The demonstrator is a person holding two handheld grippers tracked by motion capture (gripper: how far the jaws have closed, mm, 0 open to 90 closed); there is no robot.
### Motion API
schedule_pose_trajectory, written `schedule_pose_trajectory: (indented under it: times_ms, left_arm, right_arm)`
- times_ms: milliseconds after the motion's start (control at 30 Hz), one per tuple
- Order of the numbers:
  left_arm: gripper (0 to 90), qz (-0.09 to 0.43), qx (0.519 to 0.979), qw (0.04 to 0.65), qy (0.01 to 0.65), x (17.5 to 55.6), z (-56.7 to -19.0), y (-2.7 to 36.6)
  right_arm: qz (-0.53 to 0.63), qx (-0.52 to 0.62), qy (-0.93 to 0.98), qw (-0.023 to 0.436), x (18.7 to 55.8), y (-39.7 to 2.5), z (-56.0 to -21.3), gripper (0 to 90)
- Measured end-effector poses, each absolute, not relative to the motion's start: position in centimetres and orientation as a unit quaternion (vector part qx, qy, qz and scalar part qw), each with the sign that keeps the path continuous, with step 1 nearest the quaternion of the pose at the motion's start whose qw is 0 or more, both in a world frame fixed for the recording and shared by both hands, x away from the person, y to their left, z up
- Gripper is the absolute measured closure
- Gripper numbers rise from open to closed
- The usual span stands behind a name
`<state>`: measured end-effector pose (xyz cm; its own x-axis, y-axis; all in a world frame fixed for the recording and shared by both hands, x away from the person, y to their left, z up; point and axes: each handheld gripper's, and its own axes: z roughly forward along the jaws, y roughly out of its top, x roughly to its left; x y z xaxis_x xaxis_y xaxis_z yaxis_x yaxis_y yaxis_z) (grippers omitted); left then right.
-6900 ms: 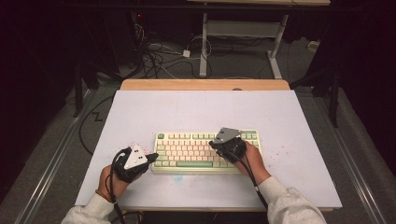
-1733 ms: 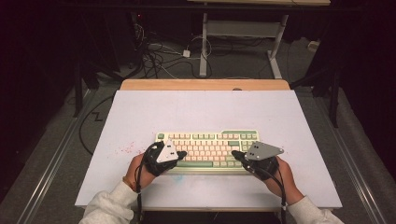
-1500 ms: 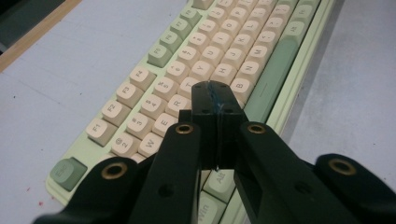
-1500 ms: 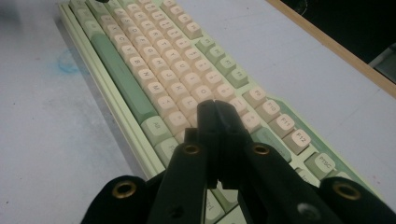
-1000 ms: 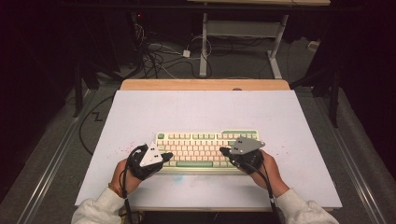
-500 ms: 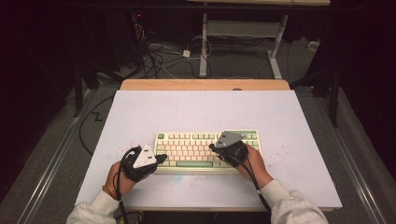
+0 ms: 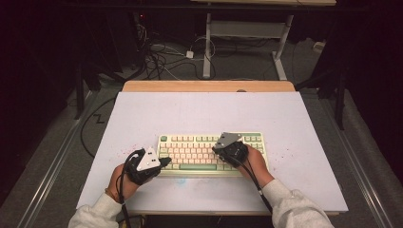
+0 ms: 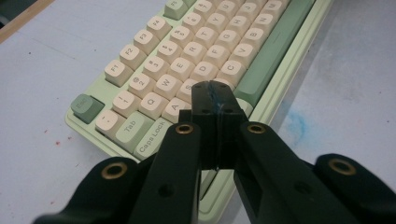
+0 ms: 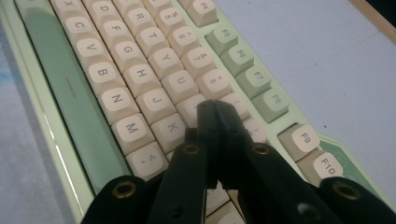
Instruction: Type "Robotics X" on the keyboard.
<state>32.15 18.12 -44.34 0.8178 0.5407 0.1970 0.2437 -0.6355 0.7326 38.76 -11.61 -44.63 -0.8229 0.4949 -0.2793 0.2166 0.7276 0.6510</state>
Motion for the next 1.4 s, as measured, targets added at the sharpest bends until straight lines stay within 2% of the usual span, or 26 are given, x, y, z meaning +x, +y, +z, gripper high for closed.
schedule_pose_trajectory:
  times_ms: [600,1400]
  left_arm:
    - [87.8,0.2,0.88,0.365,0.228,32.2,-44.4,18.3]
    - [87.7,0.208,0.877,0.369,0.227,32.1,-44.2,17.6]
  right_arm:
    - [0.32,0.197,0.9,0.219,38.5,-11.5,-43.8,90.0]
    - [0.389,0.208,0.864,0.243,35.2,-14.9,-41.7,90.0]
